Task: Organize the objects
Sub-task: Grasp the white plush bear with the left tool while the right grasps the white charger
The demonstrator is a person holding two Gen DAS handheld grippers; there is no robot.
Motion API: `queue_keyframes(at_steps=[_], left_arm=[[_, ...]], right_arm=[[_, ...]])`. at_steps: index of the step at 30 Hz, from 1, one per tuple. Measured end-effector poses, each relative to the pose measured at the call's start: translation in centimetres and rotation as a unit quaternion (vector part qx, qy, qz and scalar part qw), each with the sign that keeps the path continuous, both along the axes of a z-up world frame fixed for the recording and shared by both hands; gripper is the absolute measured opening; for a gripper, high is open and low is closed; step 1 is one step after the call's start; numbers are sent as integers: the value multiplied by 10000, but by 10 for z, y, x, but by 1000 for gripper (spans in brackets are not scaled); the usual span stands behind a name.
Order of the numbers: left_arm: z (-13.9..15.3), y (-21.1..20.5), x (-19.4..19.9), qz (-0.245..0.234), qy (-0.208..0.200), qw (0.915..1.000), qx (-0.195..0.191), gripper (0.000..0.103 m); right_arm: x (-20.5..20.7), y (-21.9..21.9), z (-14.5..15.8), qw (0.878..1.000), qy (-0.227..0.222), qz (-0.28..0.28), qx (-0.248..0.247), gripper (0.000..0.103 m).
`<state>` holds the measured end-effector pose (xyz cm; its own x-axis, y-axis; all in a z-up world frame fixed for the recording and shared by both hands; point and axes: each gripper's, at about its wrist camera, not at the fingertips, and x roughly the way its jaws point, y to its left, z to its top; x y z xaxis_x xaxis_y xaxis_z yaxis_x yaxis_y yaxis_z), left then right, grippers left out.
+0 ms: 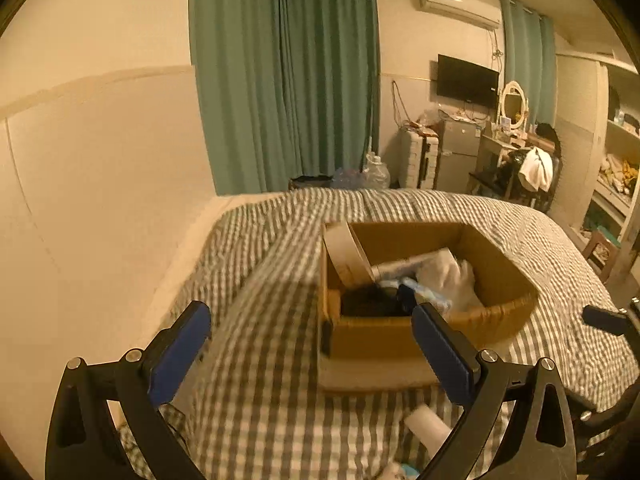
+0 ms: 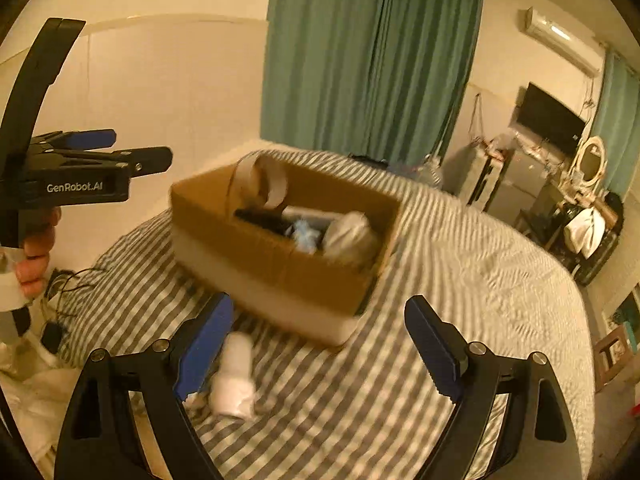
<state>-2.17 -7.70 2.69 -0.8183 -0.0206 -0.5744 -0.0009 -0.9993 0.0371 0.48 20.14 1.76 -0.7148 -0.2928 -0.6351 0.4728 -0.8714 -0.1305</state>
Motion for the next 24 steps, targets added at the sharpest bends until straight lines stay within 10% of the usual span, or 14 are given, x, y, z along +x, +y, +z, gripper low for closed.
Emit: queue_keyframes(at_steps=[15, 24], left_arm=[[-102, 3, 19, 659, -632, 9951, -381, 103], [-133, 9, 31, 522, -940, 9930, -485, 103]], right_arm=[[18, -52, -107, 9954, -428, -188, 831, 87], [22, -73, -155, 9900, -1000, 290, 957, 54]])
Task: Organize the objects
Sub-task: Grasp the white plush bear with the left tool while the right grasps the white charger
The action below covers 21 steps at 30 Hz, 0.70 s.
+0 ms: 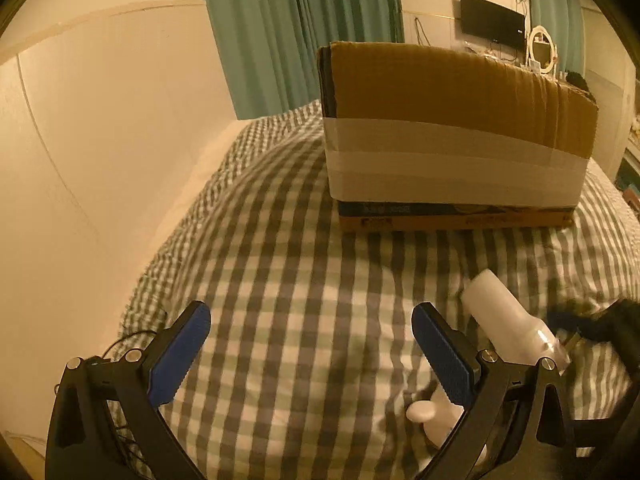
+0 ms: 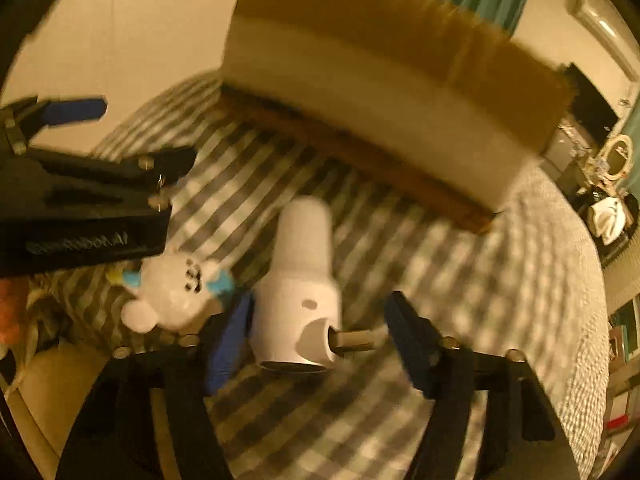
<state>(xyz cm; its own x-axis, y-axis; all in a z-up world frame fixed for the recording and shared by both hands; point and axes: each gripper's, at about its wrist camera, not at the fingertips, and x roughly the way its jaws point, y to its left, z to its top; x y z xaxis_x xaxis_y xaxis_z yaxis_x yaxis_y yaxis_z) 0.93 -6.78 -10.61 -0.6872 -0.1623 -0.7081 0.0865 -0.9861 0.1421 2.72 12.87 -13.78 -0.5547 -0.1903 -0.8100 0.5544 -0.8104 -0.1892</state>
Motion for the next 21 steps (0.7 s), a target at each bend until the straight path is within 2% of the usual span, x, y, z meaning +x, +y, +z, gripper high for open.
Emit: queue_keyframes(at_steps=[1, 4, 8, 12, 15, 17, 21], left_arm=[[1, 1, 1, -13, 15, 10000, -5, 103], [3, 2, 8, -42, 69, 10000, -6, 103], [-1, 7, 10, -143, -64, 9998, 134, 103], [-7, 28, 11, -535, -258, 9979, 266, 103], [-14, 44, 18, -910, -382, 9947, 288, 103], [-22, 54, 23, -1099, -512, 9923, 256, 103], [-43, 70, 28, -1393, -915, 9857, 242, 103]], right_arm=[[0, -1, -5, 10000, -79, 23, 25, 48], [5, -2, -7, 9999, 10, 81, 118, 48], [7, 11, 16, 9993, 368, -105, 48, 48], [1, 40, 41, 9970, 555, -457, -302, 48], [1, 54, 51, 9948, 710, -624, -377, 48], [11, 51, 53, 9943, 736, -629, -447, 48], [2, 50, 58, 9940, 749, -646, -465, 48]])
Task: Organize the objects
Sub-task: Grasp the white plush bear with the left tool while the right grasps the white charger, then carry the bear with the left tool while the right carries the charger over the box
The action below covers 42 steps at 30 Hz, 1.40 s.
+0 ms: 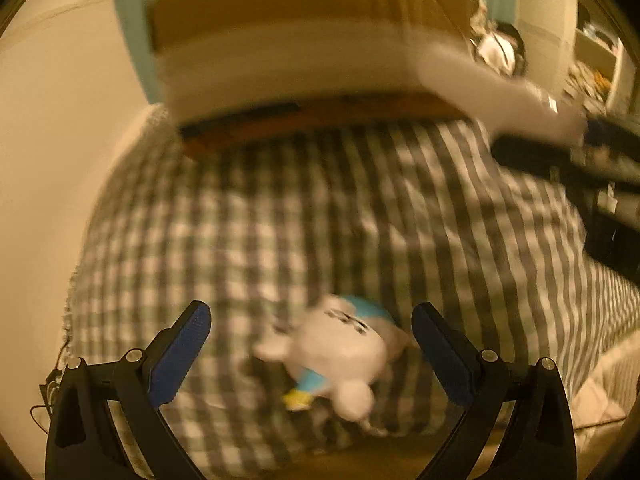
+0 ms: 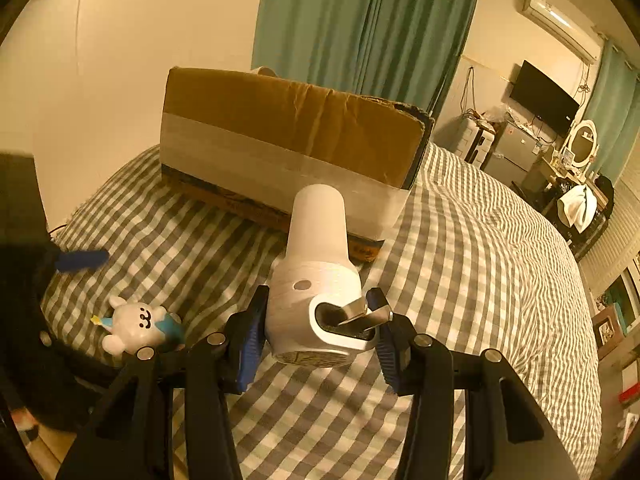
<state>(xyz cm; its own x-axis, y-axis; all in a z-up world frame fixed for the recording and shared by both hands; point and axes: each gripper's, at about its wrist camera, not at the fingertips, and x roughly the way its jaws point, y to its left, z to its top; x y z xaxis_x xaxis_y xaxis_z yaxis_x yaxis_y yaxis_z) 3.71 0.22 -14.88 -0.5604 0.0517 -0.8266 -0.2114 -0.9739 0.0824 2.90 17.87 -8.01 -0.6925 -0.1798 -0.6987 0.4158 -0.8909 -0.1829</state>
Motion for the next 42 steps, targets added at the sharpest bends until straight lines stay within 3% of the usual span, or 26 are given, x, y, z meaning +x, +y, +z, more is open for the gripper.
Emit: queue_keyframes(at_steps=[6, 8, 9, 10, 15, 25, 30, 42], left_arm=[[-23, 12, -2, -199, -462, 9987, 59, 99], [-23, 15, 1, -277, -451, 9986, 64, 87], [-23, 19, 2, -324, -435, 9985, 64, 68], [-23, 22, 5, -422, -462, 9980, 124, 58], [-17, 24, 10, -434, -385, 9981, 205, 58], [45, 18, 24, -268, 623, 9974, 233, 58], [73, 7, 17, -277, 895, 9944, 482, 58], [175, -6, -64, -209, 1820, 9793, 862, 58]], right_arm=[[-16, 3, 8, 10000, -45, 0, -13, 48], [-15, 1, 8, 10000, -16, 19, 16, 48], [-15, 1, 9, 10000, -18, 31, 8, 48], [-15, 1, 9, 10000, -29, 44, 0, 48], [-12, -3, 11, 10000, 7, 92, 12, 48], [-2, -5, 27, 9994, 191, 227, -163, 47], [8, -4, 52, 9980, 472, 313, -295, 47], [7, -9, 148, 9866, 1382, 577, -651, 47]])
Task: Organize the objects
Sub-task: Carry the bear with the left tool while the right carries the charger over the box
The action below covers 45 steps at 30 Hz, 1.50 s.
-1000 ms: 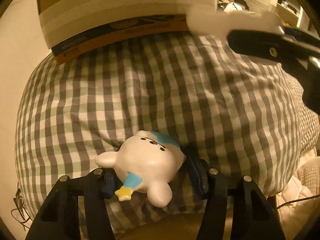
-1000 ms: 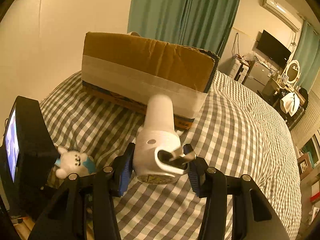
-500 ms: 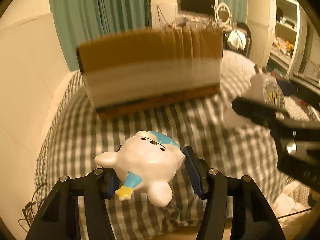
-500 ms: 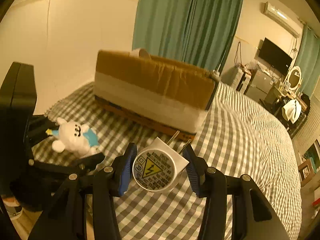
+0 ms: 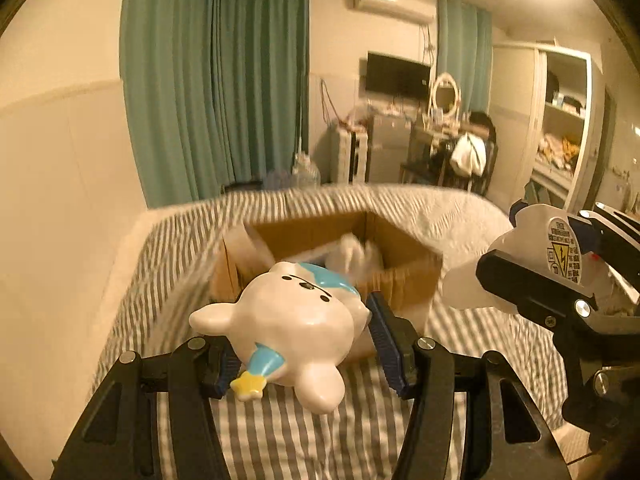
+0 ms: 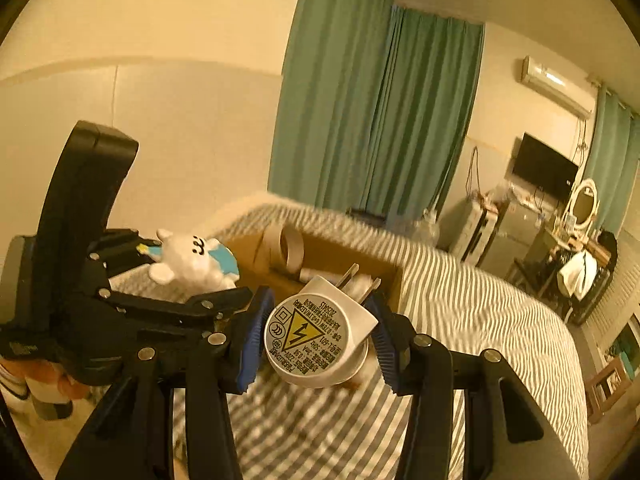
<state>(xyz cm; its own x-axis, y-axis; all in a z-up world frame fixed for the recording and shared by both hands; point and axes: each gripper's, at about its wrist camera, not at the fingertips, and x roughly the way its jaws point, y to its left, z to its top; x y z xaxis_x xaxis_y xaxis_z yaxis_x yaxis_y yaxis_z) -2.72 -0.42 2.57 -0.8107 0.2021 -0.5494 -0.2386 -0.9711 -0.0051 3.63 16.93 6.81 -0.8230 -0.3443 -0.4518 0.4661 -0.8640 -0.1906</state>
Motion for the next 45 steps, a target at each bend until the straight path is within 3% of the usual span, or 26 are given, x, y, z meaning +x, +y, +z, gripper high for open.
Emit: queue_keyframes(at_steps=[4, 10, 16, 22, 45], left_arm=[[32, -18, -13, 30, 103, 9998, 139, 58], [50, -36, -64, 298, 143, 9993, 182, 58], [36, -56, -102, 429, -144, 9988, 187, 58], [11, -70, -128, 492, -499, 9972, 244, 58], [-28, -65, -168, 104, -1203, 9926, -151, 58]], right_arm=[[-20, -9, 29, 9998, 166, 44, -68, 47], [-62, -25, 46, 9997, 158, 163, -116, 47], [-122, -44, 35, 9995, -190, 265, -38, 47], [-155, -57, 9, 9982, -496, 322, 136, 47], [-220, -30, -44, 9872, -1551, 343, -110, 48]])
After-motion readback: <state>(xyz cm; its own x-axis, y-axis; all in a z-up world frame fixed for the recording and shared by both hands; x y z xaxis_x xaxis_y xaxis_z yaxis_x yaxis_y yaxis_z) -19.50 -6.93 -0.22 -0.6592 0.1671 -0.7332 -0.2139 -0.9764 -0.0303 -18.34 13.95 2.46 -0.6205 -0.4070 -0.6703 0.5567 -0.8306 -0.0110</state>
